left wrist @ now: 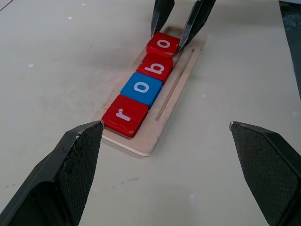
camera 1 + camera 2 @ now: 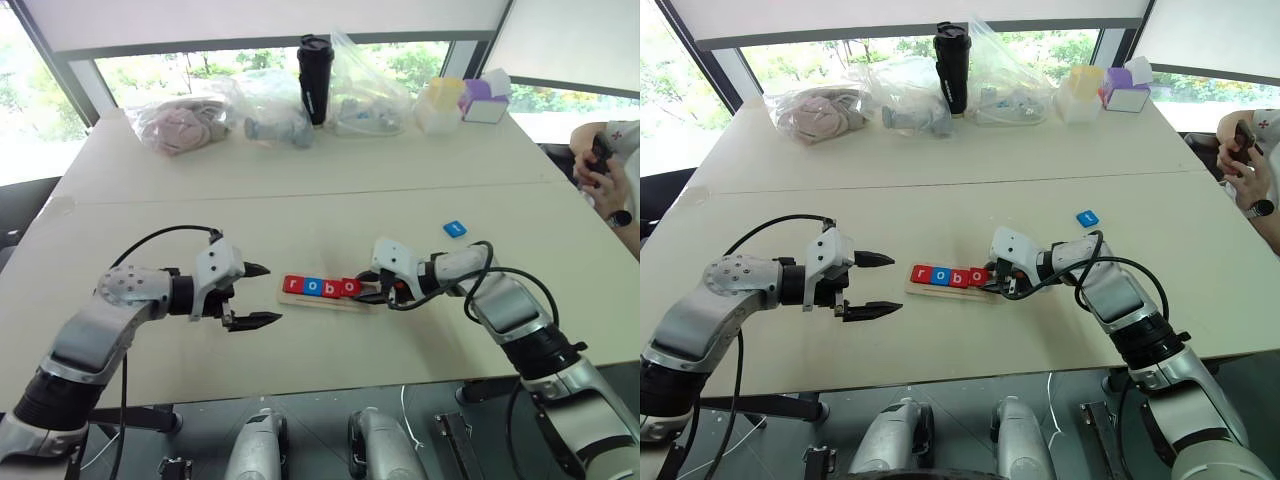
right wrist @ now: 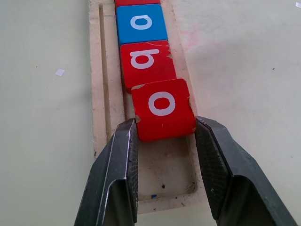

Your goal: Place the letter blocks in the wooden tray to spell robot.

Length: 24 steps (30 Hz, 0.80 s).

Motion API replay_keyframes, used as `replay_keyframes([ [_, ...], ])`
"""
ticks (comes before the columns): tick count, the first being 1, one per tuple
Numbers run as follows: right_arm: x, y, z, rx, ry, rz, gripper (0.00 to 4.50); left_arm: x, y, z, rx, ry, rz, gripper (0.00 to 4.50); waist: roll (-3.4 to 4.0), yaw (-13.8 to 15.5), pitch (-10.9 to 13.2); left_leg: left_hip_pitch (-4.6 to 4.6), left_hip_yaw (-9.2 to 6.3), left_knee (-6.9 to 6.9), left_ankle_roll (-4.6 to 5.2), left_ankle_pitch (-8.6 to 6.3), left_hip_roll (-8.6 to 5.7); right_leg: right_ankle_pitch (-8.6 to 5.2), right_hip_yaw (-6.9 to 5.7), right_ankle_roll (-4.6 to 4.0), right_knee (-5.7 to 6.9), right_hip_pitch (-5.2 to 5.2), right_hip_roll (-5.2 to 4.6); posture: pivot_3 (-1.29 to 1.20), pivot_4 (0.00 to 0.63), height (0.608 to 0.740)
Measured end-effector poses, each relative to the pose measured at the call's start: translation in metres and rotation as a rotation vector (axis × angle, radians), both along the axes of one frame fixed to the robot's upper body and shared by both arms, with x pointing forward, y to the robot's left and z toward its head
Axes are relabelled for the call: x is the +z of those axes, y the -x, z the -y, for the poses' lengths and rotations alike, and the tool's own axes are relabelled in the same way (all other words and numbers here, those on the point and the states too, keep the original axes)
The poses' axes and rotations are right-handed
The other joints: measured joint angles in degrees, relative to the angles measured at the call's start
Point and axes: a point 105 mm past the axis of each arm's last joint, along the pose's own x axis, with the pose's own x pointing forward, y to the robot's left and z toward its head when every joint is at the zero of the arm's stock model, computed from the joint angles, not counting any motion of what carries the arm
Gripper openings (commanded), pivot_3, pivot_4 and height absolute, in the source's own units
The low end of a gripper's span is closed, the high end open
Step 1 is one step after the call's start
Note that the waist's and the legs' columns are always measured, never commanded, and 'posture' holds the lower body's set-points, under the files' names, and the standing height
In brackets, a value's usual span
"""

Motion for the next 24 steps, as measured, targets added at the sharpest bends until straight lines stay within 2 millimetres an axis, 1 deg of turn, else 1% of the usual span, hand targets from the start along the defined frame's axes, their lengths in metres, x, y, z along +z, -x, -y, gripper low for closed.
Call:
replay_keyframes([
  [7,0.0031,0.0023,-0.0025,0.020,-0.001,0.008,1.17,-0.0008,-0.0013,-0.0003,0.004,-0.002,0.005,4.50,0.00,0.0,0.0,0.00,-0.01,0.00,0.00,0.00,0.00,0.00,0.00,0.00,0.00,-0.01,0.00,0.00,0.150,0.740],
  [13,0.0060,0.0046,-0.0044,0.030,0.002,0.016,4.30,0.0004,-0.0050,-0.0009,0.010,0.003,0.012,4.50,0.00,0.0,0.0,0.00,-0.01,0.00,0.00,0.00,0.00,0.00,0.00,0.00,0.00,-0.01,0.00,0.00,0.150,0.740],
  [14,0.0060,0.0043,-0.0041,0.027,0.003,0.017,4.47,0.0011,-0.0054,-0.0006,0.010,0.003,0.014,4.50,0.00,0.0,0.0,0.00,-0.01,0.00,0.00,0.00,0.00,0.00,0.00,0.00,0.00,-0.01,0.00,0.00,0.150,0.740],
  [24,0.0090,0.0009,-0.0023,-0.009,-0.019,0.018,4.47,0.0010,-0.0058,0.0002,0.010,0.005,0.017,4.50,0.00,0.0,0.0,0.00,-0.03,0.00,0.00,0.00,0.01,0.00,0.00,0.00,0.00,-0.01,0.00,0.00,0.150,0.740],
])
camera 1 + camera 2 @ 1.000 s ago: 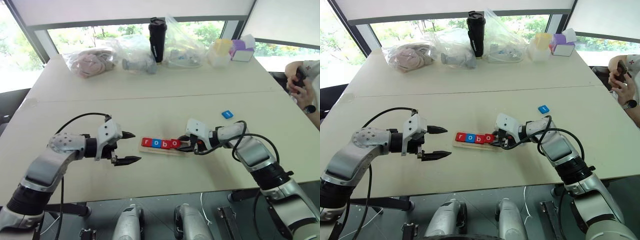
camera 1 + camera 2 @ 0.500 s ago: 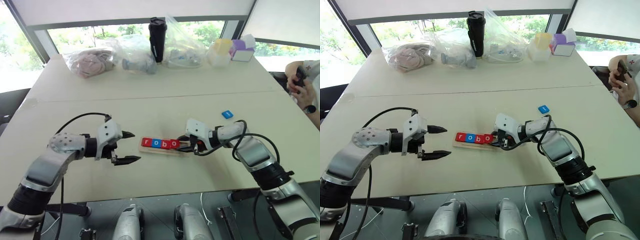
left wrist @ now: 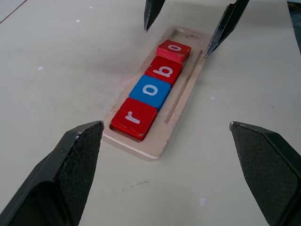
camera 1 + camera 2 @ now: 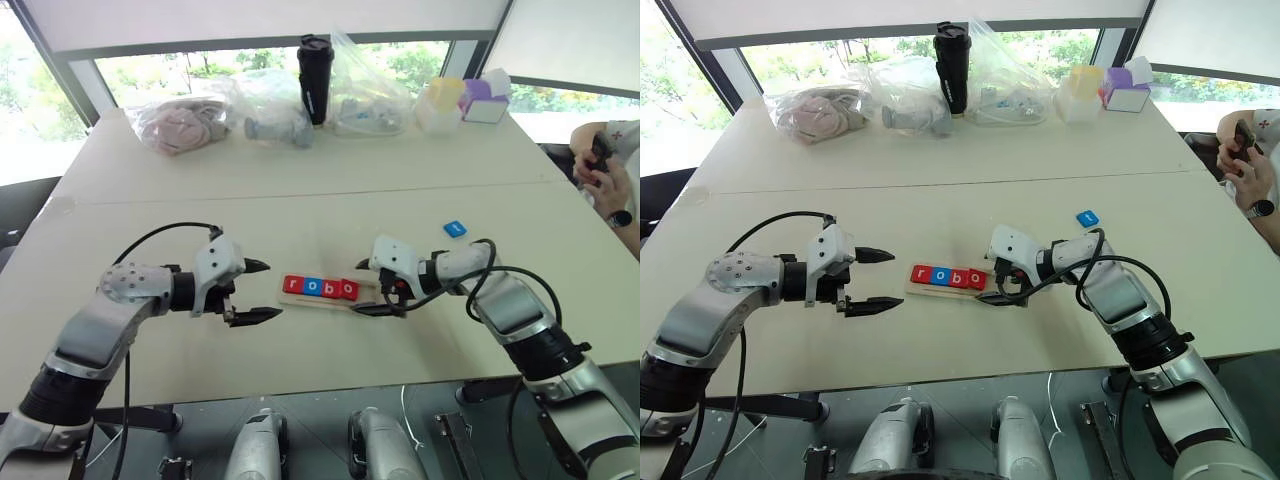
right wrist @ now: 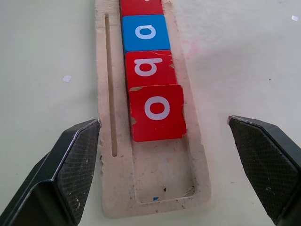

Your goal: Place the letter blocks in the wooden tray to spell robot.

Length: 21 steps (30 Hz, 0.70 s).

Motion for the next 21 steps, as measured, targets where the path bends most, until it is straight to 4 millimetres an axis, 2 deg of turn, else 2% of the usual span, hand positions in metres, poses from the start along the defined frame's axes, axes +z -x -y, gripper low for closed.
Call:
replay_keyframes([
  [7,0.003,-0.001,-0.005,-0.004,-0.032,-0.012,4.47,0.000,0.000,0.000,0.003,0.000,0.002,4.50,0.00,0.0,0.0,0.00,0.00,0.00,0.00,0.00,0.00,0.00,0.00,0.00,0.00,0.00,0.00,0.00,0.150,0.740],
  [10,-0.002,-0.001,-0.008,-0.007,-0.039,-0.030,4.47,0.000,-0.001,0.000,0.007,0.000,0.004,4.50,0.00,0.0,0.0,0.00,0.00,0.00,0.00,0.00,0.00,0.00,0.00,0.00,0.00,0.00,0.00,0.00,0.150,0.740],
  [13,-0.008,-0.002,-0.008,-0.008,-0.032,-0.043,3.63,0.000,-0.001,0.000,0.013,-0.002,0.007,4.50,0.00,0.0,0.0,-0.01,0.01,0.00,0.00,0.00,0.00,0.00,0.00,0.00,0.00,-0.01,0.00,0.00,0.150,0.740],
  [17,-0.008,-0.002,-0.009,0.000,-0.033,-0.038,1.53,-0.001,-0.002,-0.001,0.018,-0.003,0.007,4.50,0.00,0.0,0.0,-0.01,0.00,0.00,0.00,0.00,0.00,0.00,0.00,0.00,0.00,-0.01,0.00,0.00,0.150,0.740],
  [21,-0.007,-0.002,-0.009,0.004,-0.033,-0.035,1.53,-0.001,-0.002,-0.001,0.019,-0.003,0.008,4.50,0.00,0.0,0.0,-0.01,0.00,0.00,0.00,0.00,0.00,0.00,0.00,0.00,0.00,-0.01,0.00,0.00,0.150,0.740],
])
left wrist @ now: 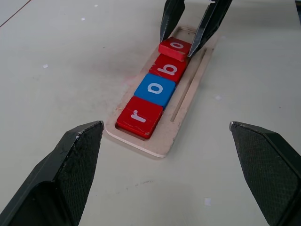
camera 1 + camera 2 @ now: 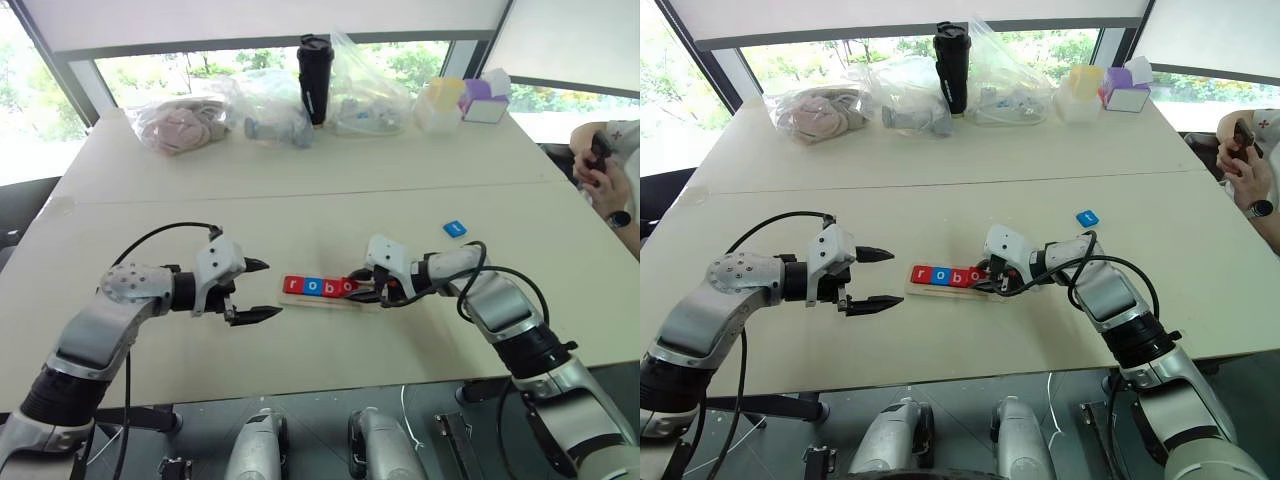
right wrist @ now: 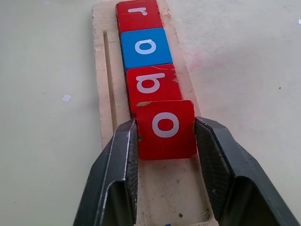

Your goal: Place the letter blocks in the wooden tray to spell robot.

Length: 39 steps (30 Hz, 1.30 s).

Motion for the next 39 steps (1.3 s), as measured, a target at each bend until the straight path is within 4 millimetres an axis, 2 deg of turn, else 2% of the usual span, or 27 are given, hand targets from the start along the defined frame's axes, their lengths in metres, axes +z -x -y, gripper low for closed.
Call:
replay_keyframes([
  [7,0.002,0.001,0.001,0.002,0.006,0.007,1.53,0.000,0.000,0.000,0.001,-0.001,0.000,4.50,0.00,0.0,0.0,0.00,0.00,0.00,0.00,0.00,0.00,0.00,0.00,0.00,0.00,-0.01,0.00,0.00,0.150,0.740],
  [12,0.010,0.005,0.010,0.014,0.020,0.019,1.53,0.000,0.000,0.000,0.002,-0.002,0.001,4.50,0.00,0.0,0.0,0.00,-0.02,0.00,0.00,0.00,0.00,0.00,0.00,0.00,-0.01,0.00,-0.01,0.00,0.150,0.740],
  [38,-0.001,0.003,0.005,0.020,0.039,0.000,1.53,-0.002,-0.001,0.000,0.013,0.002,0.001,4.50,0.00,0.0,0.0,0.00,0.00,-0.03,0.00,0.00,0.01,0.00,0.00,0.00,-0.01,-0.04,-0.01,0.00,0.150,0.740],
  [39,-0.001,0.003,0.005,0.022,0.039,-0.001,1.90,-0.002,0.000,0.000,0.014,0.002,-0.001,4.50,0.00,0.0,0.0,0.00,0.00,-0.04,0.00,0.00,0.01,0.00,0.00,0.00,-0.01,-0.04,-0.01,0.00,0.150,0.740],
])
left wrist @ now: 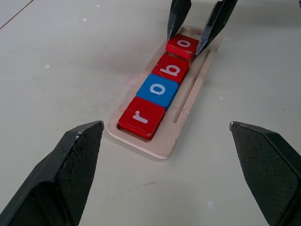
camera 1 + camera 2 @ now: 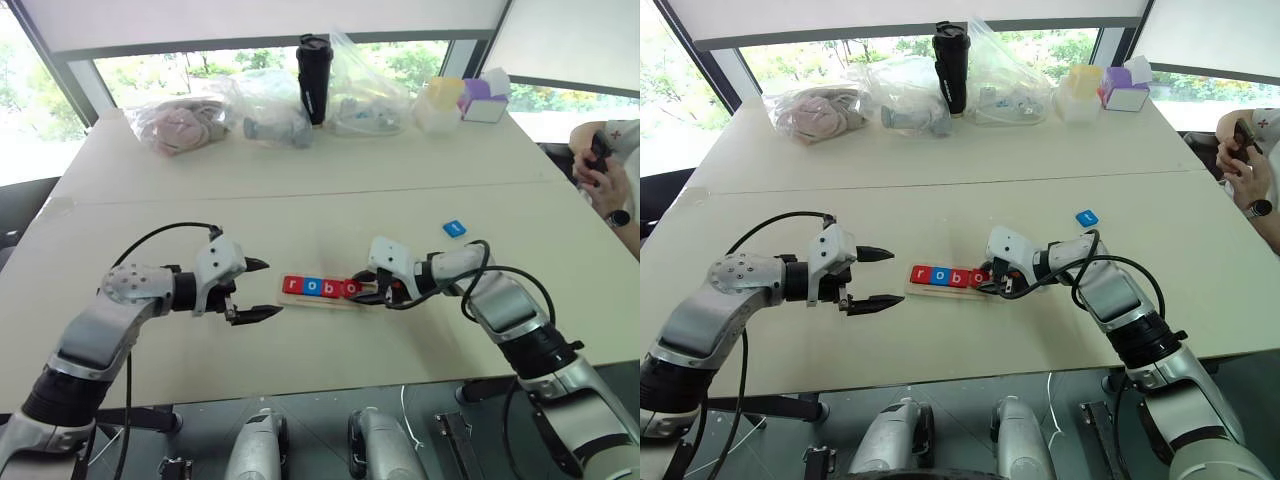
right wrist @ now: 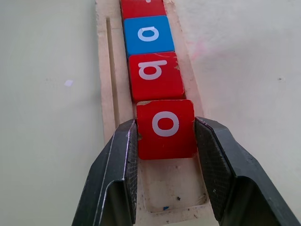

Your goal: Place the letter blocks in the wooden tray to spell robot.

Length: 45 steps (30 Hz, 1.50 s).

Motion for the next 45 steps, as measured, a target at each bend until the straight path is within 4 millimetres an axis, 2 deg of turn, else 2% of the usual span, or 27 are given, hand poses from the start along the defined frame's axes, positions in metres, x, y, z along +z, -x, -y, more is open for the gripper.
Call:
replay_keyframes([
  [2,0.000,0.000,-0.001,0.002,-0.001,0.000,2.64,0.000,0.000,0.000,0.002,0.000,-0.001,4.50,0.00,0.0,0.0,0.00,0.00,0.00,0.00,0.00,0.00,0.00,0.00,0.00,0.00,0.00,0.00,0.00,0.150,0.740],
  [5,-0.001,0.000,-0.003,0.006,-0.006,0.000,4.14,0.000,0.000,0.000,0.005,0.000,0.001,4.50,0.00,0.0,0.0,0.00,0.00,0.00,0.00,0.00,0.00,0.00,0.00,0.00,0.00,0.00,0.00,0.00,0.150,0.740],
  [6,0.000,0.000,-0.003,0.005,-0.007,0.001,4.46,0.000,0.000,0.000,0.006,0.000,0.001,4.50,0.00,0.0,0.0,0.00,0.00,0.00,0.00,0.00,0.00,0.00,0.00,0.00,0.00,0.00,0.00,0.00,0.150,0.740],
  [13,0.007,-0.005,-0.006,-0.005,-0.030,0.033,4.46,0.000,0.000,0.000,0.006,0.000,0.002,4.50,0.00,0.0,0.0,0.00,0.00,-0.01,0.00,0.00,0.00,0.00,0.00,0.00,0.00,-0.02,0.00,0.00,0.150,0.740],
  [17,0.043,-0.017,0.000,-0.043,-0.133,0.106,4.46,0.000,0.000,0.000,0.006,0.002,0.002,4.50,0.00,0.1,0.0,-0.02,0.00,-0.01,0.00,0.00,0.00,0.00,0.00,0.00,0.00,-0.02,0.00,0.00,0.150,0.740],
  [20,0.067,-0.020,0.012,-0.094,-0.228,0.123,4.46,0.002,0.000,0.000,0.007,0.022,-0.007,4.50,0.00,0.2,0.0,-0.04,0.00,-0.02,0.00,0.00,0.00,0.00,0.00,0.00,-0.02,-0.02,-0.01,0.00,0.150,0.740],
  [21,0.076,-0.024,0.022,-0.151,-0.275,0.125,4.46,0.005,0.000,0.001,0.010,0.046,-0.010,4.50,0.00,0.2,0.0,-0.08,0.00,-0.02,0.00,0.00,0.00,0.00,0.00,0.00,-0.02,-0.04,-0.03,0.00,0.150,0.740],
  [23,0.094,-0.038,0.056,-0.337,-0.358,0.163,4.46,0.018,0.000,0.005,0.009,0.101,-0.004,4.50,-0.01,0.5,0.0,-0.12,-0.01,0.01,0.00,0.00,-0.02,0.01,0.00,0.00,-0.02,-0.04,-0.04,0.00,0.150,0.740],
  [25,0.105,-0.052,0.098,-0.567,-0.401,0.217,4.46,0.033,0.001,0.009,-0.001,0.138,0.017,4.50,-0.03,0.7,0.0,-0.11,0.04,0.02,0.00,0.00,-0.04,0.01,0.00,0.00,-0.03,-0.04,-0.05,0.00,0.150,0.740],
  [27,0.099,-0.061,0.123,-0.719,-0.386,0.238,4.46,0.039,0.001,0.010,-0.007,0.149,0.023,4.50,-0.02,0.7,0.0,-0.10,0.10,0.00,0.00,0.00,-0.04,0.01,0.00,-0.01,-0.03,-0.04,-0.03,0.00,0.150,0.740],
  [28,0.086,-0.064,0.133,-0.801,-0.362,0.230,4.46,0.040,0.002,0.011,-0.010,0.152,0.018,4.50,-0.02,0.5,0.0,-0.09,0.12,-0.04,0.00,0.00,-0.03,0.01,0.00,-0.01,-0.02,-0.05,0.00,0.00,0.150,0.740],
  [32,0.039,-0.074,0.148,-0.998,-0.334,0.146,4.46,0.041,0.001,0.014,-0.016,0.152,0.013,4.50,0.00,-0.4,0.0,-0.09,0.16,-0.08,0.01,0.01,-0.02,0.03,0.02,0.03,0.03,-0.11,0.05,0.00,0.150,0.740],
  [34,0.024,-0.078,0.152,-1.051,-0.335,0.128,4.46,0.041,0.001,0.014,-0.020,0.150,0.013,4.50,0.01,-0.4,0.0,-0.09,0.17,-0.08,0.02,0.02,-0.03,0.07,0.03,0.11,0.03,-0.10,0.06,0.00,0.150,0.740],
  [39,0.015,-0.090,0.166,-1.110,-0.350,0.146,4.46,0.037,0.000,0.015,-0.021,0.137,0.001,4.50,0.01,-0.3,0.0,-0.09,0.19,-0.07,0.02,0.02,-0.04,0.07,0.07,0.13,-0.01,-0.07,0.05,0.00,0.150,0.740],
  [45,0.002,-0.097,0.177,-1.102,-0.285,0.181,4.46,0.034,0.000,0.012,-0.006,0.123,-0.002,4.50,0.01,-0.3,0.0,-0.09,0.19,-0.08,0.02,0.02,-0.05,0.02,0.08,0.08,0.00,-0.07,0.06,0.00,0.150,0.740],
])
